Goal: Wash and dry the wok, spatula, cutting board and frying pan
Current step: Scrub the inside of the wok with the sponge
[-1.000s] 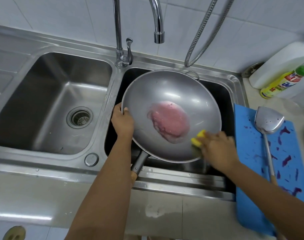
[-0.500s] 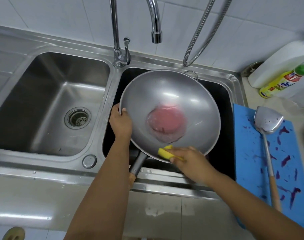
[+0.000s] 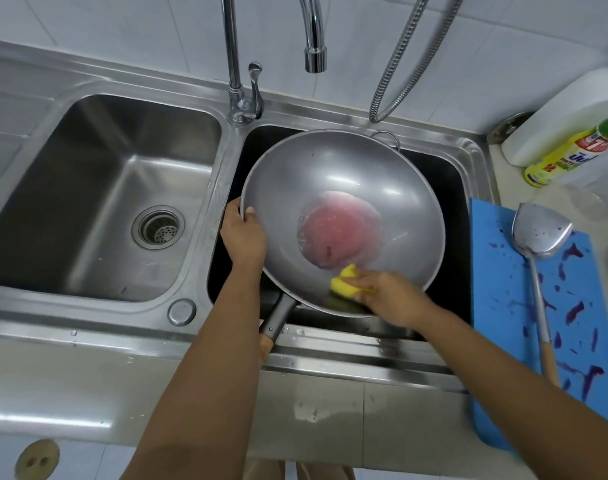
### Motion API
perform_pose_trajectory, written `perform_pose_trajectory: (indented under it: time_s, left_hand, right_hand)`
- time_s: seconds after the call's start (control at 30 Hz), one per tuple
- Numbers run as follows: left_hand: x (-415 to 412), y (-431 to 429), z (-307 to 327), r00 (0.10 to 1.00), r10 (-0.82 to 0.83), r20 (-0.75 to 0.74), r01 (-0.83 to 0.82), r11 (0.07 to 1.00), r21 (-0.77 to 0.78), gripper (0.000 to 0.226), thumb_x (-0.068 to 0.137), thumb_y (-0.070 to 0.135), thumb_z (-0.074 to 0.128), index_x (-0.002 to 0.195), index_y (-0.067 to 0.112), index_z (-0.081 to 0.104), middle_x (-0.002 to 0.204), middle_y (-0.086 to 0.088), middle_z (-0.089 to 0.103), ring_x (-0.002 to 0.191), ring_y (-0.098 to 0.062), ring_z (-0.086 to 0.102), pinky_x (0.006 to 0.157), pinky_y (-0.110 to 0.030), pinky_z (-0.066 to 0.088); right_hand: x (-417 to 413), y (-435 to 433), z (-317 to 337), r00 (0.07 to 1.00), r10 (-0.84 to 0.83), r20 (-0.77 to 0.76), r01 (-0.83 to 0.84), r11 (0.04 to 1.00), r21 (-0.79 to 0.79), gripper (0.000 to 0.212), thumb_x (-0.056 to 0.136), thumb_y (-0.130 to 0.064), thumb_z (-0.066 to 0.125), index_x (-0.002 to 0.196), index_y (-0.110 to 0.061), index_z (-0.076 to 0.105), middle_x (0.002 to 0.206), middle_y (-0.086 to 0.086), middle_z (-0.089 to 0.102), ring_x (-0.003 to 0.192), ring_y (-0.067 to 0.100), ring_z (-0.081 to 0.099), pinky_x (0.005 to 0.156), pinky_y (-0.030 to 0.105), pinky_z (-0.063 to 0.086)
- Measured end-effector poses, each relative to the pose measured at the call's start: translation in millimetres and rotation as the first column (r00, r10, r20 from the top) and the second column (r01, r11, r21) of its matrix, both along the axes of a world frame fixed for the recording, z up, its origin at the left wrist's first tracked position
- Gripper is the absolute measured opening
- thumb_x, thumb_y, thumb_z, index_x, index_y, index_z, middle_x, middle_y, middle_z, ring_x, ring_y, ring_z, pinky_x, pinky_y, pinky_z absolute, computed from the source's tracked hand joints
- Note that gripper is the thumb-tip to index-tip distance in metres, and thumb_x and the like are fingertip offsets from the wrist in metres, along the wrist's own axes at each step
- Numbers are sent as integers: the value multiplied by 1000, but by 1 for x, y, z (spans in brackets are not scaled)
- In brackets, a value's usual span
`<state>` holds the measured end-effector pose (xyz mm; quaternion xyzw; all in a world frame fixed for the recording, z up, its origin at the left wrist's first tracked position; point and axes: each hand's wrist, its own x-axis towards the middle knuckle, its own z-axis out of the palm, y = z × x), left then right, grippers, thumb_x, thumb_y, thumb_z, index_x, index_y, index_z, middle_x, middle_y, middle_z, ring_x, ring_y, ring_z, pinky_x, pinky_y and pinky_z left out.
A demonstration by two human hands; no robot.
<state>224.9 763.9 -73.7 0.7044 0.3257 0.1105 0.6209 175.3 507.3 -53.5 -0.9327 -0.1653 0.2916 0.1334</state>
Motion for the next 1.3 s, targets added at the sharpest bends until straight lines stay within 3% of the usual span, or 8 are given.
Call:
perform_pose_trajectory:
  time_s: [0.2,0.43,0.57,0.67,0.8,0.93,1.13,1.3]
  left_hand:
    - [0,0,0,1000,0,-3,0,1000,9,28,101,19,46,127,15,55,112,-2,62,98,-13,60,87,-31,52]
    - [0,-1,1,1000,1,6,-1,1000,7,29,100,16,46,127,12,56,113,-4,62,100,-17,60,88,-31,51]
    - [0,-1,2,1000,0,-1,0,1000,-1,28,100,16,46,126,14,56,112,-4,63,99,-16,61,87,-30,50]
    - [0,-2,2,1000,8,1,-8,1000,0,29,100,16,45,126,13,56,112,-3,63,98,-16,60,85,-28,49]
    - [1,-1,2,1000,10,2,-10,1000,2,30,100,15,45,127,12,56,114,-5,63,99,-17,60,85,-28,49]
    - [1,-1,3,1000,12,14,-13,999,33,29,99,13,45,126,9,57,113,-7,64,99,-18,60,81,-24,46]
    - [0,-1,3,1000,-1,2,1,1000,2,29,100,17,44,127,13,56,112,-4,63,98,-16,61,83,-27,50]
    - [0,-1,4,1000,0,-4,0,1000,13,28,100,17,45,126,14,56,111,-3,63,99,-17,61,87,-32,52]
  right_hand:
    - [23,-43,-4,932,-103,347,243,889,-389,30,96,-36,51,125,-35,60,144,0,50,117,31,50,108,38,31]
    - [-36,41,36,970,-200,-139,226,951,211,39,92,-48,57,131,-50,54,136,-27,53,124,5,53,106,30,42]
    - [-1,-5,18,986,-168,3,165,966,-198,38,94,-58,46,127,-43,59,136,-10,58,122,21,53,102,36,44]
    - [9,-25,21,953,-37,300,191,843,-503,32,98,-32,44,127,-31,57,138,2,52,113,29,49,95,35,42]
    - [-27,35,27,965,-222,143,239,964,-119,33,99,-38,45,128,-32,60,132,-3,61,119,25,56,98,32,46]
    - [-40,63,27,939,-272,-211,331,883,333,36,97,-33,58,133,-34,58,138,-18,54,124,2,51,106,19,36]
    - [21,-48,-7,937,-116,331,234,909,-344,34,97,-41,49,130,-38,57,143,-2,52,117,30,50,111,38,32]
    - [-22,14,19,954,-184,238,232,953,-195,35,99,-27,46,131,-30,58,141,-3,54,124,25,52,103,32,42]
